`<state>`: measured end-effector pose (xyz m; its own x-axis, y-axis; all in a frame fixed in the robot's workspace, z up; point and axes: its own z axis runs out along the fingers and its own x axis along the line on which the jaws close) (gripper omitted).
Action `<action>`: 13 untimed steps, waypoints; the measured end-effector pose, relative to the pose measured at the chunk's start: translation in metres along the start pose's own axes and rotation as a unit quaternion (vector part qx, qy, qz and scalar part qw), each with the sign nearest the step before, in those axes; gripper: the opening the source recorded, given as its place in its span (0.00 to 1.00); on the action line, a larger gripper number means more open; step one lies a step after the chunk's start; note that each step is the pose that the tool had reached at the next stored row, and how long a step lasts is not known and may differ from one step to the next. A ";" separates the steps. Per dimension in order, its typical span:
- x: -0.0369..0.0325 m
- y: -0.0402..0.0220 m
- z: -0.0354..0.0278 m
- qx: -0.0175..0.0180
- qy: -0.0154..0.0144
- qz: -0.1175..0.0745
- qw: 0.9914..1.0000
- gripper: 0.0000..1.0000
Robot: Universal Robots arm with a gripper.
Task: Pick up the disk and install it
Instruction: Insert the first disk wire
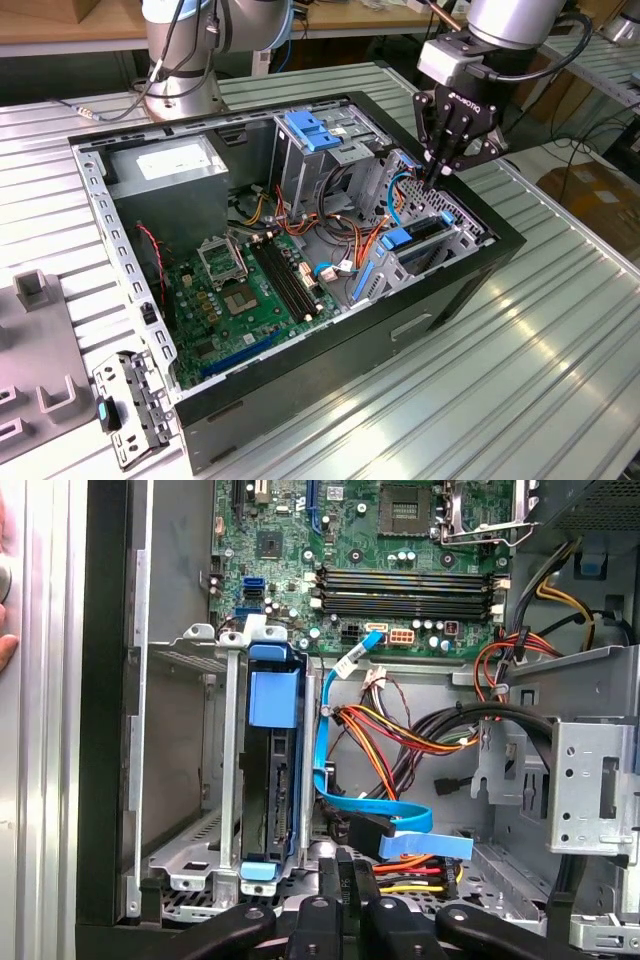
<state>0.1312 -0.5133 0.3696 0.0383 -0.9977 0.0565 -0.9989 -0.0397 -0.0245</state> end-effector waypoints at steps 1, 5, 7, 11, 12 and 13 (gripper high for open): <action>0.0000 0.0001 0.0000 0.000 0.000 0.000 1.000 0.16; 0.0000 0.0002 0.0000 0.000 0.000 0.000 1.000 0.16; 0.0000 0.0003 0.0000 0.000 0.000 0.000 1.000 0.16; 0.0028 0.0021 0.0006 0.000 0.000 0.000 1.000 0.16; 0.0041 0.0024 0.0010 0.000 0.000 0.000 1.000 0.16; 0.0057 0.0028 0.0016 0.000 0.000 0.000 1.000 0.16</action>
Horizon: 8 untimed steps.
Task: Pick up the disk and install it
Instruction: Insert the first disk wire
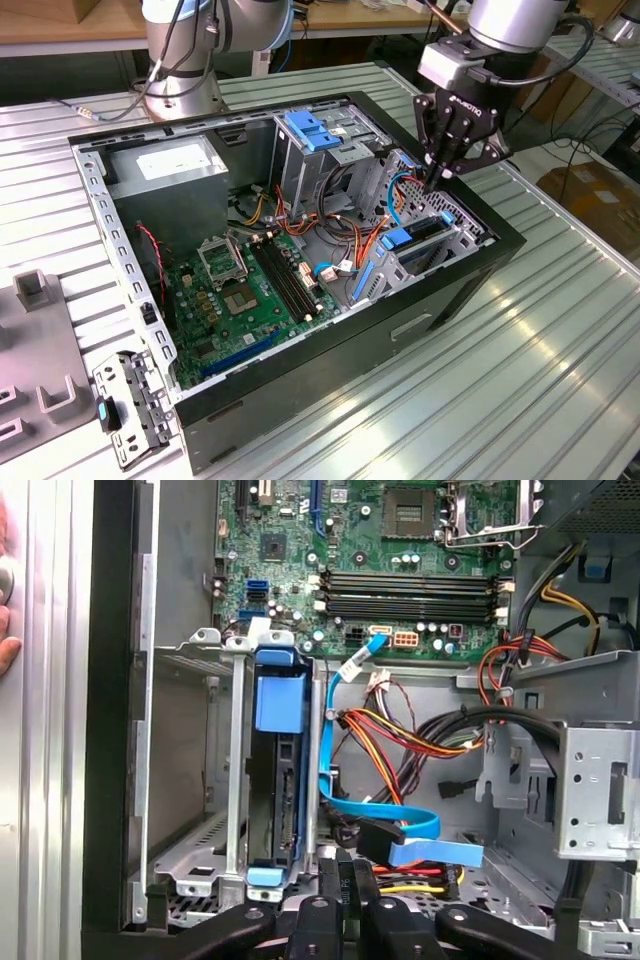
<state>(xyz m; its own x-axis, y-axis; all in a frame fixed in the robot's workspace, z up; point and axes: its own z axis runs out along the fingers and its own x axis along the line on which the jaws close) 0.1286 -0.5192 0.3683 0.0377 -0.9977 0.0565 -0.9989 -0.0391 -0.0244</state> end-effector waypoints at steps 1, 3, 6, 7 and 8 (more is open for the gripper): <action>0.0019 0.0001 0.0005 0.000 0.000 0.000 1.000 0.16; 0.0063 0.0004 0.0016 0.000 0.000 0.000 1.000 0.16; 0.0081 0.0005 0.0018 0.000 0.000 0.000 1.000 0.16; 0.0083 0.0005 0.0018 0.000 0.000 0.000 1.000 0.16; 0.0085 0.0005 0.0019 0.000 0.000 0.000 1.000 0.16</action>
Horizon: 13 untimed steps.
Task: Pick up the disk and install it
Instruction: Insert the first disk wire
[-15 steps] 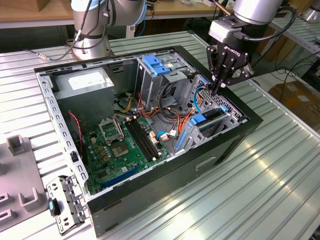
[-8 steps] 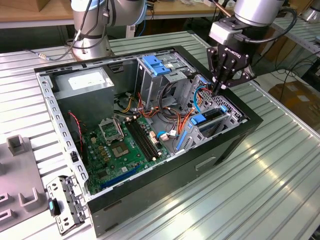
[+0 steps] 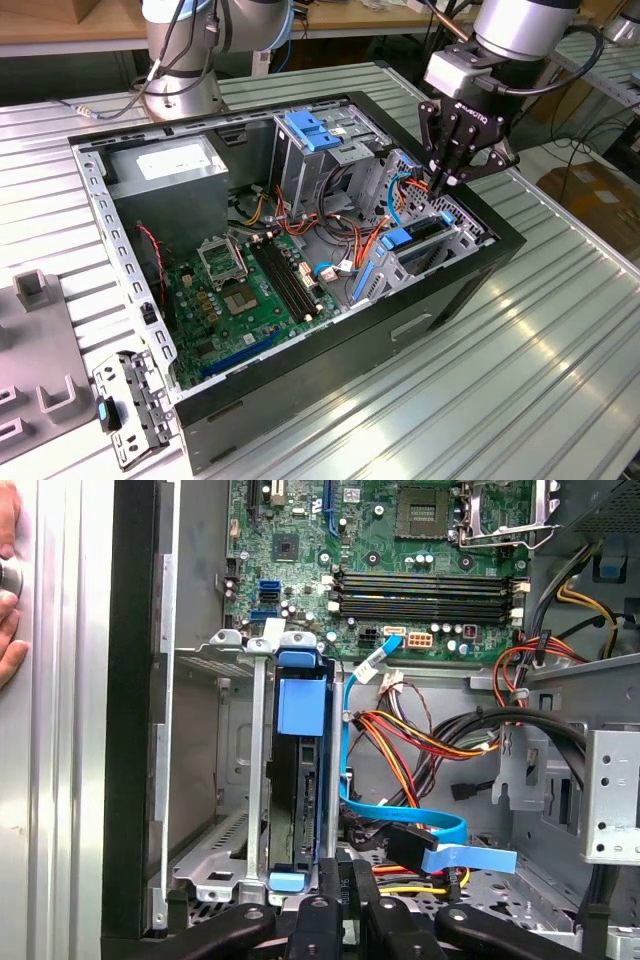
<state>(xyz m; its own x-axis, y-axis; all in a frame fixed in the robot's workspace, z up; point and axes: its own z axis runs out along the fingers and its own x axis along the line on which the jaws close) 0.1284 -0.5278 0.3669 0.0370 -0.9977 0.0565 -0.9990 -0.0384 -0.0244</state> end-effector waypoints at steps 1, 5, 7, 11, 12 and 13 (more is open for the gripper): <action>0.0000 0.0000 0.0000 0.000 0.000 0.000 1.000 0.16; 0.0000 0.0000 0.0000 0.000 0.000 0.000 1.000 0.16; 0.0001 0.0000 0.0000 0.000 0.000 0.000 1.000 0.16; 0.0006 0.0000 0.0001 0.000 0.000 0.000 1.000 0.16; 0.0016 0.0002 0.0004 0.000 0.000 0.001 1.000 0.16; 0.0026 0.0003 0.0010 0.000 0.000 0.003 1.000 0.16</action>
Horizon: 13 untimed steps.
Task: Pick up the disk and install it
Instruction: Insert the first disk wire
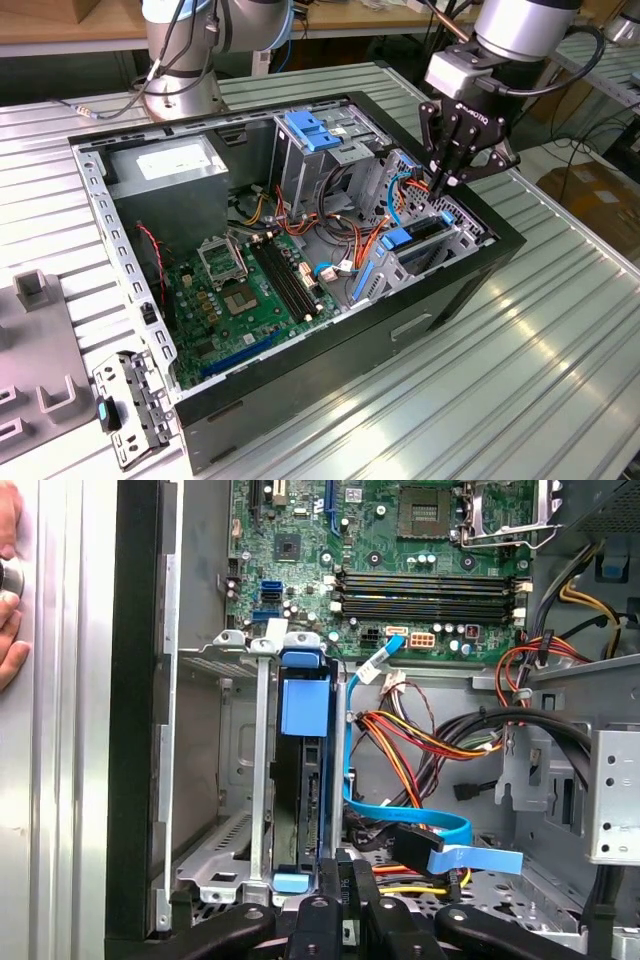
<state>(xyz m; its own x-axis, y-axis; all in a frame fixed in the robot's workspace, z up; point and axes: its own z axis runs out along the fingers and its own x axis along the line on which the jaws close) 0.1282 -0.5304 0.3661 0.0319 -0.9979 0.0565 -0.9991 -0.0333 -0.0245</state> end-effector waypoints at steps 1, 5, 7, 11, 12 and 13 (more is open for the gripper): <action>0.0004 0.0003 0.0011 0.000 0.000 0.004 1.000 0.16; 0.0001 0.0069 0.0037 -0.001 0.000 0.009 1.000 0.16; 0.0011 0.0092 0.0056 0.000 0.000 0.009 1.000 0.16; 0.0050 0.0103 0.0079 0.000 0.000 0.009 1.000 0.16; 0.0052 0.0106 0.0091 0.001 0.000 0.009 1.000 0.16; 0.0056 0.0109 0.0101 0.004 0.000 0.009 1.000 0.16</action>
<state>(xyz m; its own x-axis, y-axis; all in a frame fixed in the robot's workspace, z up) 0.1177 -0.5370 0.3560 0.0131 -0.9983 0.0565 -0.9993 -0.0150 -0.0333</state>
